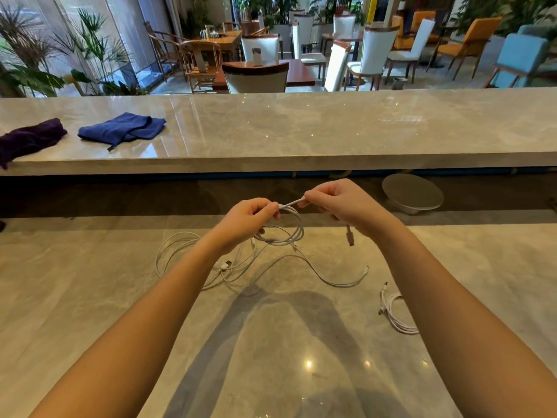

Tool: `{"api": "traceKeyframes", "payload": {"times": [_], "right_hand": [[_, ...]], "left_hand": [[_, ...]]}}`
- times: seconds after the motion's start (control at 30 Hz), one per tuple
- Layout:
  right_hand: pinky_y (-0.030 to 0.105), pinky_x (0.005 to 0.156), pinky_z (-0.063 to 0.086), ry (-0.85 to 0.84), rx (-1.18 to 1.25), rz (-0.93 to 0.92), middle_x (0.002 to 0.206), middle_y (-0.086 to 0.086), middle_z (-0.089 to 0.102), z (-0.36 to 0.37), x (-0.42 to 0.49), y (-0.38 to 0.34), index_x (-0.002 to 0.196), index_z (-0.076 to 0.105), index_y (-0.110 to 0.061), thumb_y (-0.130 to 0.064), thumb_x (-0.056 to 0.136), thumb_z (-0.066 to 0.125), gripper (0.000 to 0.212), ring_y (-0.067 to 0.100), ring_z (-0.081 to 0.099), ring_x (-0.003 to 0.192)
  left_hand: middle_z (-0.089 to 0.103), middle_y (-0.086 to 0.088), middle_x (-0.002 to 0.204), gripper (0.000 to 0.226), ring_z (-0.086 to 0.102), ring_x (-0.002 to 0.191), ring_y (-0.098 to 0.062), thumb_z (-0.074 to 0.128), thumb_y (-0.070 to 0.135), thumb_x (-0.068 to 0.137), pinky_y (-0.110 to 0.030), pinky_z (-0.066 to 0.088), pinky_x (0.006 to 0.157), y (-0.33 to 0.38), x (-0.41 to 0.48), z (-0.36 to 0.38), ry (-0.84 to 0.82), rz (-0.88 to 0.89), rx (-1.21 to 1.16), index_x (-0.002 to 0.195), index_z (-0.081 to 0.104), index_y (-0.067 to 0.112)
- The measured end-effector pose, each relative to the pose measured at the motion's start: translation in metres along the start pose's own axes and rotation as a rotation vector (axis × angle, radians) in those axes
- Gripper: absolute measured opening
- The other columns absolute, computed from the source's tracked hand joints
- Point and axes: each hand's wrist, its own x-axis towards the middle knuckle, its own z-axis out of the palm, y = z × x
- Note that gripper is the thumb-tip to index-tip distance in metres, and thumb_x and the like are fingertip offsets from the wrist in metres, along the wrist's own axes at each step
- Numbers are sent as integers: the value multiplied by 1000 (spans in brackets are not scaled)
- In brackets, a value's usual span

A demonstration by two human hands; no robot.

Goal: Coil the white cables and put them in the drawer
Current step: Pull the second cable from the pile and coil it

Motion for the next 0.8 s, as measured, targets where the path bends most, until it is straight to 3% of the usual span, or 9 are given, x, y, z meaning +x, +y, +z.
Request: {"api": "traceKeyframes", "payload": {"times": [0.17,0.23,0.27,0.37,0.47,0.67,0.8], "right_hand": [[21,71,37,68,-474,-256,88,-7,57,-4,7,22,105,68,-21,-22,93,53,19,7,47,80],[27,77,35,159,-688,-288,99,-1,55,6,8,30,107,69,-19,-26,91,55,22,14,42,92],[28,77,37,203,-678,-259,100,1,56,12,8,30,107,70,-16,-25,91,55,23,16,44,92],[22,68,51,203,-170,-50,87,2,66,25,4,23,105,69,-11,-19,92,55,21,14,61,78],[21,62,57,112,371,171,86,10,71,31,-1,18,97,70,-9,-16,92,54,18,17,69,75],[30,73,57,-5,921,348,80,9,64,36,-6,18,95,70,-6,-17,89,58,17,16,63,74],[31,82,52,-23,1107,354,79,7,61,43,-7,16,96,68,-4,-24,94,51,26,15,58,76]], "left_hand": [[41,4,61,26,37,50,-6,39,21,99,-19,40,49,5,-3,-3,-85,-91,-436,90,58,6],[39,4,60,26,34,50,-6,37,20,100,-18,38,47,5,-4,-1,-121,-109,-574,92,57,5],[39,4,60,26,34,49,-6,36,20,100,-18,38,46,6,-5,1,-132,-113,-622,92,57,5],[38,3,61,25,33,49,-6,35,19,101,-18,37,46,9,-7,7,-97,-123,-726,91,55,7],[38,3,62,25,33,49,-6,34,19,101,-18,35,47,12,-9,11,-17,-93,-653,90,53,8],[40,0,67,23,37,54,-8,36,22,100,-22,37,52,11,-7,19,174,-32,-430,88,53,12],[44,1,69,22,42,56,-10,38,25,100,-25,39,55,14,-3,25,304,2,-301,87,53,16]]}}
